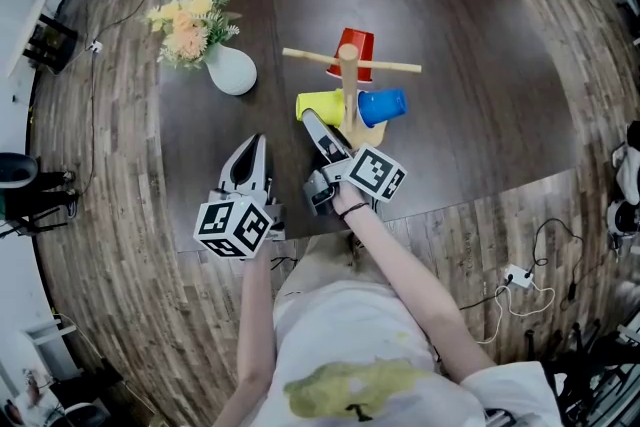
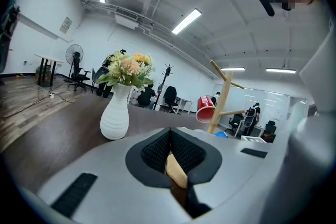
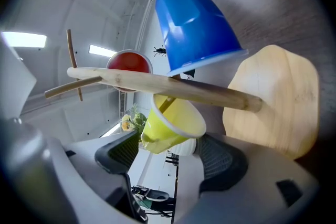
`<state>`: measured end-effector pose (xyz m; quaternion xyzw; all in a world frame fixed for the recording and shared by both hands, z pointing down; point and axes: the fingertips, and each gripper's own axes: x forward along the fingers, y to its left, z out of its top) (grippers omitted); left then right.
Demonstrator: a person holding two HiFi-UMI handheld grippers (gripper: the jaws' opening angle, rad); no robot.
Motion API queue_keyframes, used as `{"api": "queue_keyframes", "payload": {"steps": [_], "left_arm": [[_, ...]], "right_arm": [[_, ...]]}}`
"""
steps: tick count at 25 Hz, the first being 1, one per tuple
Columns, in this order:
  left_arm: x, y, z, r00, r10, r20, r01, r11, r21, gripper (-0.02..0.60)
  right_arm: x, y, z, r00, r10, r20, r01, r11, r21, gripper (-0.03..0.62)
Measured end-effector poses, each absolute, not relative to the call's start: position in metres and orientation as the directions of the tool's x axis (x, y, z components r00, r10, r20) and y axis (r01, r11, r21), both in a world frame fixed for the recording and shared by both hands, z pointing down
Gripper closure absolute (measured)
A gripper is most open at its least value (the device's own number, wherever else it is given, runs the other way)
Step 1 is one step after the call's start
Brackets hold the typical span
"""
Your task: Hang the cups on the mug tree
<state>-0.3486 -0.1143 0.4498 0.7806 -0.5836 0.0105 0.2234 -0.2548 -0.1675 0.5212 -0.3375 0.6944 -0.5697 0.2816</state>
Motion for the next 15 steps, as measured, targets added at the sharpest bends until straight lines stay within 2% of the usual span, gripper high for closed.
{"api": "queue_keyframes", "payload": {"steps": [11, 15], "left_arm": [[-0.346, -0.106, 0.449, 0.336, -0.902, 0.271, -0.911, -0.238, 0.336, 0.558], [-0.343, -0.105, 0.448, 0.35, -0.898, 0.266, -0.909, -0.256, 0.33, 0.558]], "right_arm": [[-0.257, -0.145, 0.526, -0.699, -0.714, 0.032, -0.194, 0.147, -0.97, 0.255], [-0.252, -0.135, 0.521, -0.729, -0.684, 0.016, -0.216, 0.209, -0.954, 0.309]]}}
